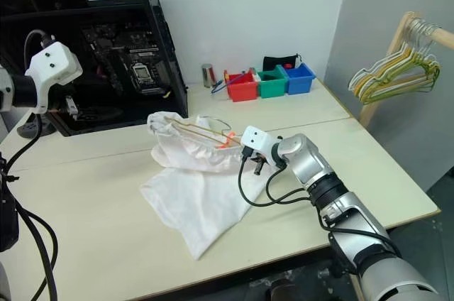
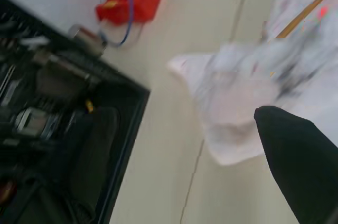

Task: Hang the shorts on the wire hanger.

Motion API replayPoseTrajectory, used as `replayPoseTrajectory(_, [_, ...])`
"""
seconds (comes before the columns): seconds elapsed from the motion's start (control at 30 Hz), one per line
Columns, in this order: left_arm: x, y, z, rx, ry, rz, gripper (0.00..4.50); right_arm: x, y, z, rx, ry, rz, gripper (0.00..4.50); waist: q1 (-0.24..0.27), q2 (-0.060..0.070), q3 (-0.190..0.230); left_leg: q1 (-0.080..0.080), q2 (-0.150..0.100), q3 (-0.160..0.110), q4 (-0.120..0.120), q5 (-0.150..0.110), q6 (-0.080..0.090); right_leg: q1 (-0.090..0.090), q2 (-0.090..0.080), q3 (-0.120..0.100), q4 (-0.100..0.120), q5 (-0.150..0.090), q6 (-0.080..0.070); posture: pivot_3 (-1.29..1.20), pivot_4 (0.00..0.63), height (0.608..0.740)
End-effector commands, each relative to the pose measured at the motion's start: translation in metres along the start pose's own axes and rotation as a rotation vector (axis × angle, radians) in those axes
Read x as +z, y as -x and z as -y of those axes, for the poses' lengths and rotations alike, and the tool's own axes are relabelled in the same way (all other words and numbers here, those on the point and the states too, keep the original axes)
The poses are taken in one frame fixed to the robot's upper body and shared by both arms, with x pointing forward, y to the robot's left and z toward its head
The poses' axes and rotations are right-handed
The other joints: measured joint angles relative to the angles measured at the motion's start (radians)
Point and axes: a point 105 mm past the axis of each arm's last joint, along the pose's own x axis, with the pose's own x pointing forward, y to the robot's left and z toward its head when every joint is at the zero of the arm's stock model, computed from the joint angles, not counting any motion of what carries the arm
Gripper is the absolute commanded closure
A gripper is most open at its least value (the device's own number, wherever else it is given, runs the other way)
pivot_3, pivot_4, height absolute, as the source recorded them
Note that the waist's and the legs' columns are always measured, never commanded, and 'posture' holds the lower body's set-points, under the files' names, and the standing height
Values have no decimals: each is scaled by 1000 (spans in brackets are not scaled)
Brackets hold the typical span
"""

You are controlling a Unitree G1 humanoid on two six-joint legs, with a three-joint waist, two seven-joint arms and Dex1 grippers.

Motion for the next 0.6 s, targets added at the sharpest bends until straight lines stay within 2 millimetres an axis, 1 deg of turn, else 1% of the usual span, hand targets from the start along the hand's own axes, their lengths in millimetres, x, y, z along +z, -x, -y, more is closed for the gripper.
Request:
replayPoseTrajectory(0.03, [1, -3, -4, 63, -42, 28, 38, 25, 11, 12, -52, 51, 69, 4500, 3, 0, 0, -1, 0, 0, 0, 0, 0, 0, -1, 0, 0, 0, 0, -85, 0, 740])
replayPoseTrajectory(0.07, [1, -6, -4, 75, -41, 38, 38, 26, 12, 13, -56, 59, 69, 4500, 4, 0, 0, -2, 0, 0, 0, 0, 0, -1, -2, 0, 0, 0, 0, -81, 0, 740])
replayPoseTrajectory(0.13, [13, -21, 7, 35, -18, 134, 38, 28, 15, 14, -69, 86, 71, 4500, 7, 0, 0, -4, -1, 0, 1, 0, 0, -2, -2, -2, 0, 0, 0, -85, 0, 740])
replayPoseTrajectory(0.2, [29, -29, 23, -76, 2, 205, 38, 29, 16, 14, -73, 91, 73, 4500, 11, 0, 0, -4, -1, 0, 1, 0, 0, -2, -4, -2, 0, 0, 0, -87, 0, 740])
replayPoseTrajectory(0.27, [35, -31, 34, -161, -21, 204, 38, 29, 16, 13, -72, 88, 73, 4500, 10, 0, 0, -5, -1, 1, 1, 0, 0, -2, -5, -2, 0, 0, 0, -90, 0, 740])
replayPoseTrajectory(0.4, [35, -32, 43, -222, -30, 177, 38, 28, 15, 12, -73, 88, 70, 4500, -3, 0, 0, -5, -1, 2, 1, 0, 0, -2, -4, -2, 0, 0, 0, -92, 0, 740])
replayPoseTrajectory(0.5, [28, -35, 43, -214, -62, 121, 38, 27, 15, 13, -77, 92, 65, 4500, -7, 0, 0, -4, -1, 2, 1, 0, 0, -2, -4, -2, 0, 0, 0, -96, 0, 740])
replayPoseTrajectory(0.53, [27, -35, 42, -213, -69, 113, 389, 27, 15, 13, -78, 92, 65, 4500, -8, 0, 0, -3, -1, 2, 1, 0, 0, -2, -4, -2, 0, 0, 0, -96, 0, 740])
replayPoseTrajectory(0.57, [27, -35, 42, -215, -70, 114, 491, 27, 15, 13, -78, 92, 65, 4500, -8, 0, 0, -3, -1, 2, 1, 0, 0, -2, -4, -2, 0, 0, 0, -99, 0, 740])
replayPoseTrajectory(0.6, [28, -35, 42, -216, -69, 116, 726, 27, 16, 13, -79, 93, 64, 4500, -8, 0, 0, -4, -1, 2, 1, 0, 0, -2, -3, -2, 0, 0, 0, -101, 0, 740])
